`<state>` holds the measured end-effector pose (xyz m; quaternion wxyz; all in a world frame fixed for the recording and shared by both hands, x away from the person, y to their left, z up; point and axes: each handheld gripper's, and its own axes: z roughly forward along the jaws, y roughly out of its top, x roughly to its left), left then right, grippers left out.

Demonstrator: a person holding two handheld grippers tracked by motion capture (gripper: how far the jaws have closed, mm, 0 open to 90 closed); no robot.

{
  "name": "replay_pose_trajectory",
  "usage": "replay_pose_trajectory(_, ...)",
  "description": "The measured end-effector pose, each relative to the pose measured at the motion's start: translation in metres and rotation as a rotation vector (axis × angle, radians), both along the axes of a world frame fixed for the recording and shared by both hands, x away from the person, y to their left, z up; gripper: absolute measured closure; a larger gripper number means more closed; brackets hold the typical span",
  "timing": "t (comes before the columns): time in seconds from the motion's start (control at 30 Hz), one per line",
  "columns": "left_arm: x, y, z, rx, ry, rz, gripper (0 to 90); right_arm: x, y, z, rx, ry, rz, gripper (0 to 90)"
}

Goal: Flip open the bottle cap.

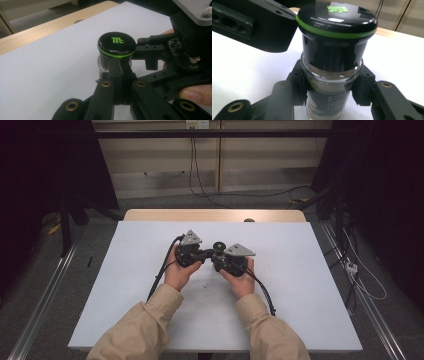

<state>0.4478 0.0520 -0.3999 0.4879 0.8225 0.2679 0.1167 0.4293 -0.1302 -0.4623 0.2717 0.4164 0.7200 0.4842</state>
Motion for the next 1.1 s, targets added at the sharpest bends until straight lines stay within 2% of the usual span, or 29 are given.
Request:
replay_pose_trajectory(0.07, 0.0, 0.0, 0.001, 0.003, -0.011, -0.002, 90.0, 0.0, 0.0, 0.0, 0.0, 0.0, 0.001, 53.6)
replay_pose_trajectory(0.1, 0.0, 0.0, 0.003, -0.036, -0.012, -0.003, 90.0, 0.0, 0.0, 0.0, -0.002, -0.002, 0.002, 53.6)
replay_pose_trajectory(0.13, -0.001, -0.001, 0.006, -0.033, -0.021, -0.003, 90.0, 0.0, 0.001, 0.0, -0.016, -0.009, 0.01, 53.7)
replay_pose_trajectory(0.2, -0.001, -0.006, 0.012, 0.026, -0.023, 0.008, 90.0, -0.001, 0.002, 0.0, -0.027, -0.013, 0.009, 53.6)
replay_pose_trajectory(0.23, 0.0, -0.007, 0.013, 0.039, -0.024, 0.006, 90.0, -0.001, 0.002, 0.0, -0.019, -0.009, 0.005, 53.6)
replay_pose_trajectory(0.27, 0.0, -0.008, 0.014, 0.043, -0.015, 0.004, 90.0, 0.0, 0.001, 0.0, -0.011, -0.004, 0.005, 53.6)
replay_pose_trajectory(0.33, 0.0, -0.008, 0.014, 0.035, -0.023, 0.004, 90.0, -0.001, 0.001, 0.0, -0.012, -0.003, 0.005, 53.6)
replay_pose_trajectory(0.37, 0.0, -0.007, 0.014, 0.046, -0.015, 0.005, 90.0, -0.001, 0.001, 0.0, -0.015, -0.007, 0.005, 53.6)
replay_pose_trajectory(0.43, 0.0, -0.007, 0.013, 0.029, -0.014, 0.004, 90.0, -0.001, 0.001, 0.0, -0.014, -0.006, 0.006, 53.6)
replay_pose_trajectory(0.6, 0.001, -0.007, 0.015, 0.034, -0.014, 0.002, 90.0, 0.0, 0.001, 0.0, -0.01, -0.003, 0.007, 53.6)
replay_pose_trajectory(0.77, 0.001, -0.007, 0.016, 0.02, -0.013, 0.003, 90.0, 0.0, 0.0, 0.0, -0.008, -0.002, 0.007, 53.6)
replay_pose_trajectory(0.8, 0.002, -0.006, 0.017, 0.026, -0.023, -0.001, 90.0, 0.0, 0.0, 0.0, -0.007, -0.002, 0.006, 53.6)
replay_pose_trajectory(0.83, 0.001, -0.007, 0.017, 0.015, -0.016, 0.005, 90.0, 0.0, 0.0, 0.0, -0.008, -0.002, 0.007, 53.6)
replay_pose_trajectory(0.97, 0.002, -0.006, 0.018, 0.026, -0.023, 0.003, 90.0, 0.0, 0.0, 0.0, -0.008, -0.001, 0.006, 53.6)
replay_pose_trajectory(1.1, 0.002, -0.008, 0.019, 0.008, -0.009, 0.004, 90.0, 0.0, 0.0, 0.0, -0.007, -0.001, 0.007, 53.6)
